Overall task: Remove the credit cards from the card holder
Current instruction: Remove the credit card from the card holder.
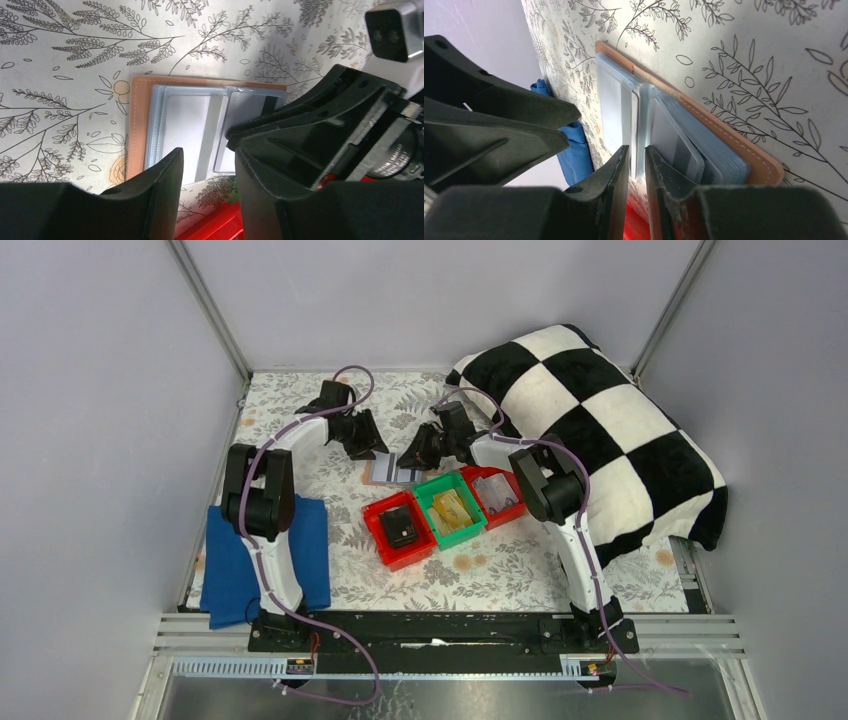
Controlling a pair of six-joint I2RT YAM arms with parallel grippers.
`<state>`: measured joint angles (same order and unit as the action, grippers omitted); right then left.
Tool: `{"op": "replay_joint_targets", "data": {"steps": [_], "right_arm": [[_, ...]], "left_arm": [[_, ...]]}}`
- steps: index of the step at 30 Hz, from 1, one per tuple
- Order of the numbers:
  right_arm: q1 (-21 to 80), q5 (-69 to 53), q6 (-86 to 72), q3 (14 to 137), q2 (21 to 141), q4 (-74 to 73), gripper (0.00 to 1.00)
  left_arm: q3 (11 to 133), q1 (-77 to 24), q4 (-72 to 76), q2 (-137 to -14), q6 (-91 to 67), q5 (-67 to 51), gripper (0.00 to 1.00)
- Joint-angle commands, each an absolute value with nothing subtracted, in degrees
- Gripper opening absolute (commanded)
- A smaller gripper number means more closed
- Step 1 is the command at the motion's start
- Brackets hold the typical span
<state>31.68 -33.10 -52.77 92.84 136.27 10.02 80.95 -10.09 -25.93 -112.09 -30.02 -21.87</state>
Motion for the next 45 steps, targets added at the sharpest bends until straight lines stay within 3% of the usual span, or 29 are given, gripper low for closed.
{"op": "replay_joint_targets", "data": {"steps": [1,24,45], "right_arm": [[31.27,-32.96,-52.12,92.9,137.65,9.23,0.26],[31.25,-33.12,-52.03,93.01,137.73,9.23,0.26],[31.22,-33.44,-52.74,92.79,137.9,9.78,0.26]], "left_arm": [[80.47,-10.02,-24.37,-113.42,-29.84,-21.89,0.47],[79.45,-10.02,-25.66,-114.87,-29.31,-19.16,0.47],[80.63,-12.22,-26.17,-117.2,-28.69,-23.95,0.47]]}}
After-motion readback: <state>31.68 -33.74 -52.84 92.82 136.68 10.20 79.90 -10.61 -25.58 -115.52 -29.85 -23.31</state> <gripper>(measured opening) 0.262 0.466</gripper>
